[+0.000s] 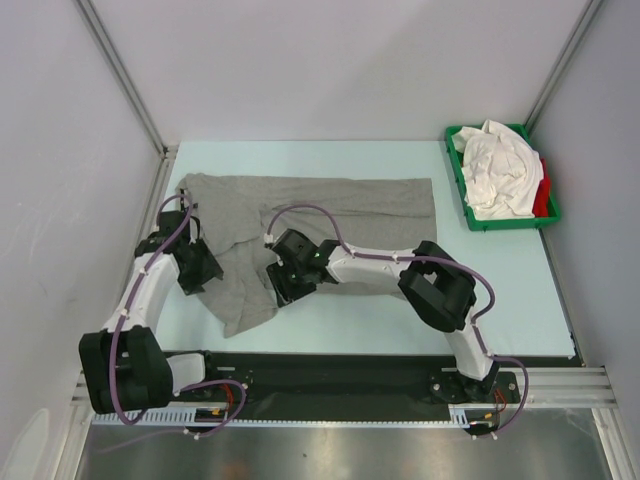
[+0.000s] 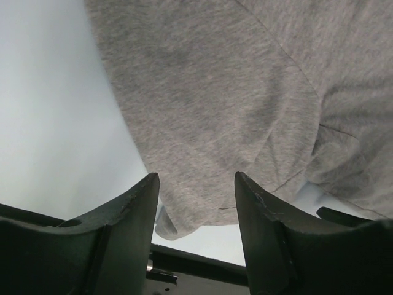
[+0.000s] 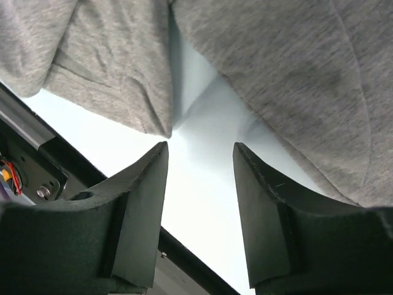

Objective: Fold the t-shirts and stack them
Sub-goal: Fold the tshirt

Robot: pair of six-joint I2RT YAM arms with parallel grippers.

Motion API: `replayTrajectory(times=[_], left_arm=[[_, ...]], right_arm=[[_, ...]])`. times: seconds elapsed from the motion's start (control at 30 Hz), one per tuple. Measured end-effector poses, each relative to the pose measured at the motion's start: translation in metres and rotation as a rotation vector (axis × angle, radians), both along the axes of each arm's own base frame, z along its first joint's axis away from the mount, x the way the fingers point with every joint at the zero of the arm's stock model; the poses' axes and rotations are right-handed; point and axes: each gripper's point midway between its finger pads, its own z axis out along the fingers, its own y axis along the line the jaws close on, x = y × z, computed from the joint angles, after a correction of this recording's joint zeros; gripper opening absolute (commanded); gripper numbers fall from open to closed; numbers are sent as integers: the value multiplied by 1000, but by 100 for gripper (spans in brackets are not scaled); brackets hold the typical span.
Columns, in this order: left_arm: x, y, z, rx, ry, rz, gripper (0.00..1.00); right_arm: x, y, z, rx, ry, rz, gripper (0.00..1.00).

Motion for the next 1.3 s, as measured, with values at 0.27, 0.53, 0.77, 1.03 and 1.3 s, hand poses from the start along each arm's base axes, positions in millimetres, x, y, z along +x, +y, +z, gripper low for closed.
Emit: replayTrajectory(times=[0.27,0.53,0.77,1.03,1.3], left_arm=[[-8,-5,1,-26,0,43,54],[-5,-2,5,-13,3,65,54],[-4,-1,5,-11,2,65,54],[-4,-1,5,-6,3,67,56],[-4,0,5,-4,3,81,60]], right_arm=[[-2,28,28,60,-11,57,29],[-4,61,22,84,-1,74,37],[-9,59,-4,14,33,68,36],[-5,66,-6,9,29,59,20],[-6,64,-6,-14,32,69,12]])
